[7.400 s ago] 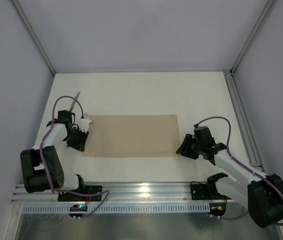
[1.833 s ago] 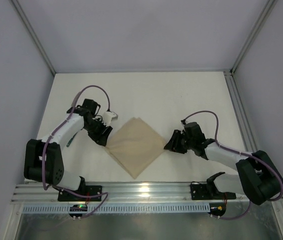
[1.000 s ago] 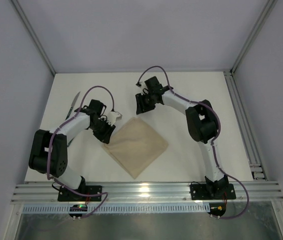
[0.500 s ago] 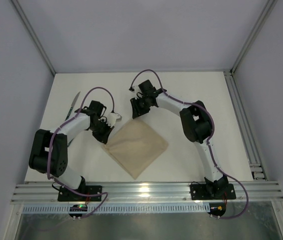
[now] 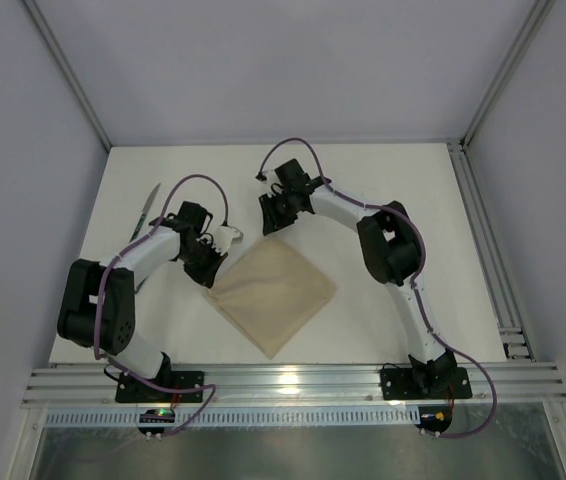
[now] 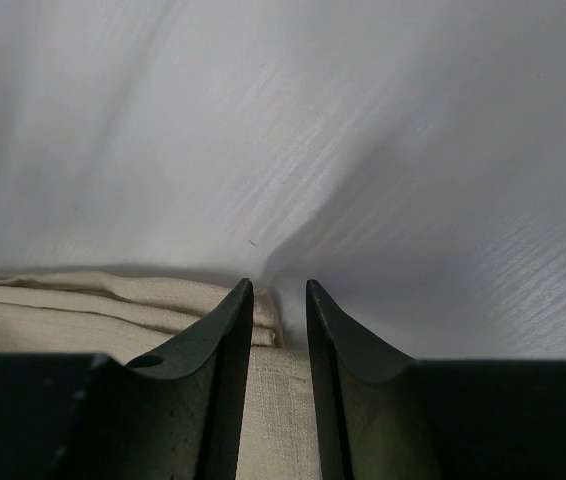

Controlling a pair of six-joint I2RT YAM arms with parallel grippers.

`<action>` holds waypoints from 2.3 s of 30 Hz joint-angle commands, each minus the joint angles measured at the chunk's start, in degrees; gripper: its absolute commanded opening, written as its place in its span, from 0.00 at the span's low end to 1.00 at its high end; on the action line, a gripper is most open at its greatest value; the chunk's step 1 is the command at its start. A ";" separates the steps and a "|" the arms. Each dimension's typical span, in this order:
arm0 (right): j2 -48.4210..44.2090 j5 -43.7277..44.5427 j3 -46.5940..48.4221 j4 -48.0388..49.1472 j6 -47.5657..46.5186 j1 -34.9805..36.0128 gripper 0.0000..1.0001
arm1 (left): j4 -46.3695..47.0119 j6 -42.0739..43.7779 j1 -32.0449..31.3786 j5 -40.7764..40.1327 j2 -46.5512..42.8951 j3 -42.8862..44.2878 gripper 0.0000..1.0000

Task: Fold the napkin into a case and place the utensils inside
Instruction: Smooth out the square-folded napkin at the center of the board.

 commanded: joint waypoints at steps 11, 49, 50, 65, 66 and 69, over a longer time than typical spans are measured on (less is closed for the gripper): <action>-0.90 1.49 -2.57 -0.66 1.33 2.28 0.21 | 0.88 0.59 -0.16 -0.47 -1.86 -0.45 0.00; -10.83 3.34 -8.11 5.84 5.12 -0.80 0.37 | -5.52 1.46 0.90 2.42 -6.61 0.08 0.42; -11.18 3.34 -8.10 5.67 4.85 -0.89 0.38 | -5.62 1.64 0.99 2.52 -6.52 -0.27 0.42; -11.37 2.81 -16.10 5.49 2.74 0.17 0.47 | -0.09 0.33 0.99 1.03 -1.69 -2.56 0.22; -11.10 2.55 -16.19 5.84 3.09 0.08 0.47 | 0.44 0.15 0.99 0.50 -1.51 -2.64 0.19; -9.79 1.85 -15.93 6.63 3.62 0.17 0.40 | 1.06 0.06 0.99 -0.81 -0.81 -3.00 0.06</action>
